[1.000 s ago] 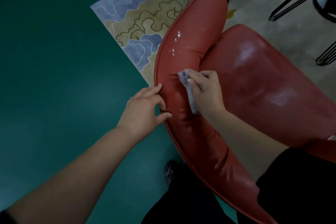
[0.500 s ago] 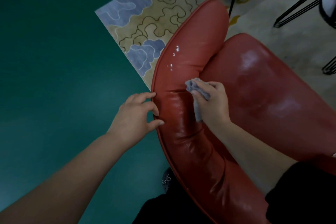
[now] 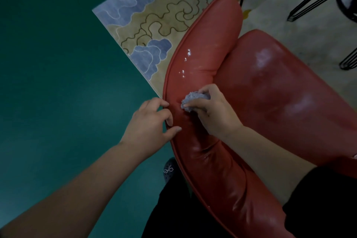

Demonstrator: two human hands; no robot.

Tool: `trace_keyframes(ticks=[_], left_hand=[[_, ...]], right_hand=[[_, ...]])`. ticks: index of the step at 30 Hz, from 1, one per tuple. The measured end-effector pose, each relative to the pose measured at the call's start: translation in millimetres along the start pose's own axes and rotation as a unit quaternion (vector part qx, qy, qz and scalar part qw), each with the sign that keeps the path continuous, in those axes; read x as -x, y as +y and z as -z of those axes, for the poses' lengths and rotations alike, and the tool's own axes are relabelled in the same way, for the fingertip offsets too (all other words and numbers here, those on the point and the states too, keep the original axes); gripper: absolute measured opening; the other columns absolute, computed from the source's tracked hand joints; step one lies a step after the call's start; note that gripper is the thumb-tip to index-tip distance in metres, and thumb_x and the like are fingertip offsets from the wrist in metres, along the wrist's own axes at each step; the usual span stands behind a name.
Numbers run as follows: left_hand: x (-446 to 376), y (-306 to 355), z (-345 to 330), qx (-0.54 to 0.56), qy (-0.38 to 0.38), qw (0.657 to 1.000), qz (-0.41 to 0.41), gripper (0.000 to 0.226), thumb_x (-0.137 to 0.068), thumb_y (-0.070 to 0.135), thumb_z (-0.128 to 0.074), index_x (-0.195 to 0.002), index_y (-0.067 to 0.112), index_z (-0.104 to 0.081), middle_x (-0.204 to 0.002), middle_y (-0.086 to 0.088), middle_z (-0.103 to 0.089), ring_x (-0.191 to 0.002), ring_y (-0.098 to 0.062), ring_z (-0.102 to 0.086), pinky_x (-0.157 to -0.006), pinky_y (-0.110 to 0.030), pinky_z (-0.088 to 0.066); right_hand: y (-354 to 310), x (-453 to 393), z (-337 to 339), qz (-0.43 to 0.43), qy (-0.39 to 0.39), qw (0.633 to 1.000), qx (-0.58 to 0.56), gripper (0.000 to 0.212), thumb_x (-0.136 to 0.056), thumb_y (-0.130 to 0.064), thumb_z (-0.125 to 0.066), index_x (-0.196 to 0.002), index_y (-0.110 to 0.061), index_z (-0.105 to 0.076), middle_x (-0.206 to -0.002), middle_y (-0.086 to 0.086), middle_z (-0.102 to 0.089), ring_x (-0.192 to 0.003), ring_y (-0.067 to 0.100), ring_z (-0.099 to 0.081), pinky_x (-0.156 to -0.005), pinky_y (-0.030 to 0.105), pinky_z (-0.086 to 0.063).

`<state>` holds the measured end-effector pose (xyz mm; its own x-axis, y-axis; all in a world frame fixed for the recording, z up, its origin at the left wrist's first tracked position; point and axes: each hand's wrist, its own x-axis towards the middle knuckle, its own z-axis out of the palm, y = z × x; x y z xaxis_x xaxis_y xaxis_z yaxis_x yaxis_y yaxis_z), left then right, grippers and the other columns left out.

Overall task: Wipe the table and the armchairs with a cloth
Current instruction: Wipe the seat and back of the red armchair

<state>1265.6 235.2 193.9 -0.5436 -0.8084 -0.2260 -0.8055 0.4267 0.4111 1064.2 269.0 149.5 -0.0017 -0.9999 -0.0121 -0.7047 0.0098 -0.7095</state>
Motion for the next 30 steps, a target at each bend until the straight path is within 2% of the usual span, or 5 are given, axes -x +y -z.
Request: trace_keyframes(ticks=[5,11,20,26,30], left_hand=[[-7,-3,0,0.004,0.002,1.000,-0.004,0.026,-0.078,0.048,-0.068,-0.071,0.024,-0.062,-0.115,0.008,-0.047,-0.110,-0.013,-0.044,-0.093,-0.029,-0.036],[-15,-4,-2,0.001,0.009,1.000,-0.005,0.029,-0.078,0.049,-0.067,-0.067,0.023,-0.058,-0.106,0.012,-0.042,-0.103,-0.011,-0.043,-0.088,-0.028,-0.035],[-20,-3,-5,-0.011,0.024,1.000,-0.006,0.031,-0.076,0.049,-0.066,-0.063,0.023,-0.055,-0.101,0.012,-0.041,-0.097,-0.011,-0.043,-0.084,-0.029,-0.038],[-21,-5,-7,-0.005,0.030,1.000,-0.002,0.032,-0.076,0.049,-0.067,-0.062,0.023,-0.055,-0.100,0.013,-0.041,-0.096,-0.007,-0.040,-0.083,-0.026,-0.034],[-21,-2,-10,0.007,0.034,0.999,0.008,0.033,-0.074,0.047,-0.070,-0.061,0.023,-0.053,-0.100,0.012,-0.041,-0.096,-0.010,-0.042,-0.084,-0.028,-0.037]], right_hand=[[11,4,4,-0.039,0.027,0.998,0.041,0.024,-0.086,-0.011,-0.062,-0.101,-0.027,-0.072,-0.114,0.008,-0.046,-0.103,0.029,-0.049,-0.081,0.044,-0.052],[8,9,3,-0.054,0.074,0.993,-0.079,0.026,-0.088,-0.006,-0.062,-0.106,-0.022,-0.072,-0.116,0.004,-0.041,-0.105,0.014,-0.049,-0.091,0.007,-0.038],[4,-9,-3,0.012,0.039,0.999,0.006,0.017,-0.079,-0.027,-0.073,-0.096,-0.026,-0.075,-0.107,0.011,-0.050,-0.095,0.026,-0.051,-0.077,0.029,-0.045],[48,1,5,-0.096,0.086,0.992,0.007,0.013,-0.080,-0.021,-0.072,-0.092,-0.017,-0.076,-0.107,0.012,-0.050,-0.097,0.029,-0.056,-0.087,0.034,-0.048],[36,0,4,-0.109,0.157,0.978,-0.089,0.013,-0.080,-0.014,-0.072,-0.092,-0.014,-0.075,-0.107,0.003,-0.044,-0.098,0.008,-0.050,-0.090,0.011,-0.042]])
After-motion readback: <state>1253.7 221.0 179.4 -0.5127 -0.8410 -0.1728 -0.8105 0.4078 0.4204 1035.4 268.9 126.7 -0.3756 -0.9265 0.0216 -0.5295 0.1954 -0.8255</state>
